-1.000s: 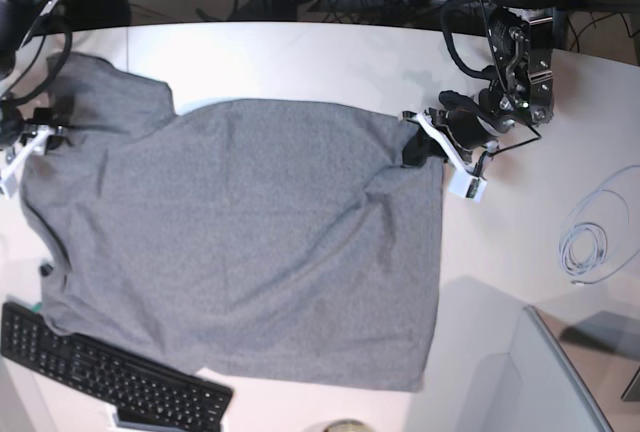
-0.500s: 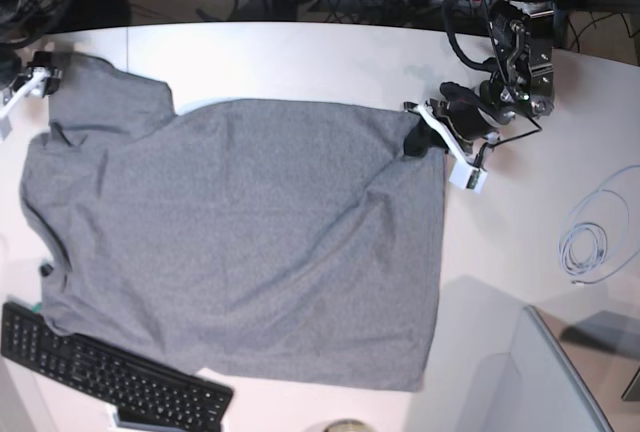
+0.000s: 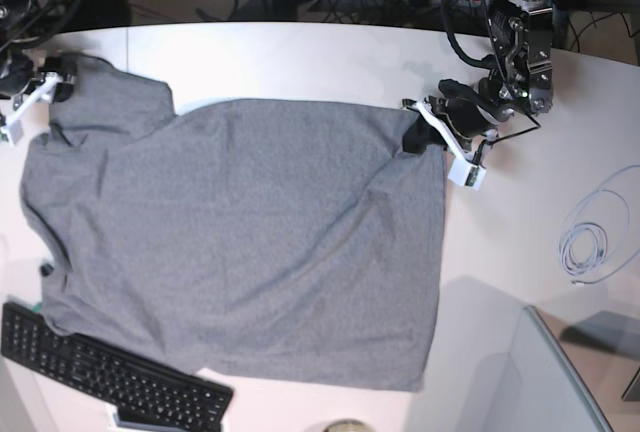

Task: Layout the t-shirt on the table in an organized manner, then fold the t-shirt properly
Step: 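Lay the shirt down flat with both grippers holding its edge, then regrasp the shirt edge corners with both grippers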

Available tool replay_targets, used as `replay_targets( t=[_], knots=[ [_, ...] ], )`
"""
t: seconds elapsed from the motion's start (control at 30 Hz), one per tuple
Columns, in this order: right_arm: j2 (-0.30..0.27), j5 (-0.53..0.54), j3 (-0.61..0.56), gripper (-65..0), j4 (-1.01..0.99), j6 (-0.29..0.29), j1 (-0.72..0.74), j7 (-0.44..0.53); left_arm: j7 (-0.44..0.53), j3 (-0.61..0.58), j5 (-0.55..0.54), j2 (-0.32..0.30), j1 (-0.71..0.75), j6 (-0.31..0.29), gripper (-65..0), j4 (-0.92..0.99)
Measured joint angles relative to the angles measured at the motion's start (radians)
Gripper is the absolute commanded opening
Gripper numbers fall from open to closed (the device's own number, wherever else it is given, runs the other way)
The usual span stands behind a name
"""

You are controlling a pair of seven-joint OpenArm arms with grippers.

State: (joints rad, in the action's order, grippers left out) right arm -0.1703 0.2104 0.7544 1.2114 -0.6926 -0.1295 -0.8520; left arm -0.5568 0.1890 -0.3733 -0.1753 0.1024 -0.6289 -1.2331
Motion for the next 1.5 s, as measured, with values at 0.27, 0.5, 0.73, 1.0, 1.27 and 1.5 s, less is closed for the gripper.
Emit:
replay_targets(
  t=[0.27, 0.5, 0.73, 1.0, 1.27, 1.5],
  knots=[
    [0.039, -0.002, -0.008, -64.5, 0.077, -0.001, -0.044, -0.021, 0.0, 0.0, 0.0, 0.0, 0.0, 0.0, -65.0, 0.0],
    [0.13, -0.028, -0.017, -64.5, 0.377, -0.004, -0.174, -0.147, -0.001, 0.0, 0.002, -0.005, 0.01, 0.0, -65.0, -0.013],
    [0.144, -0.021, -0.019, -64.5, 0.423, -0.005, -0.19, -0.163, 0.0, 0.0, 0.0, -0.017, 0.037, 0.0, -65.0, -0.061],
    [0.143, -0.017, -0.019, -64.5, 0.424, -0.004, -0.184, -0.163, 0.0, 0.0, -0.001, -0.042, 0.071, 0.081, -63.2, -0.065],
    [0.143, -0.017, -0.019, -64.5, 0.424, -0.004, -0.187, -0.162, -0.001, 0.143, -0.011, -0.034, 0.083, 0.084, -0.3, -0.071],
    [0.143, -0.016, -0.019, -64.5, 0.425, -0.004, -0.206, -0.162, 0.011, 0.28, -0.019, -0.039, 0.161, 0.083, 0.0, -0.184]
  ],
)
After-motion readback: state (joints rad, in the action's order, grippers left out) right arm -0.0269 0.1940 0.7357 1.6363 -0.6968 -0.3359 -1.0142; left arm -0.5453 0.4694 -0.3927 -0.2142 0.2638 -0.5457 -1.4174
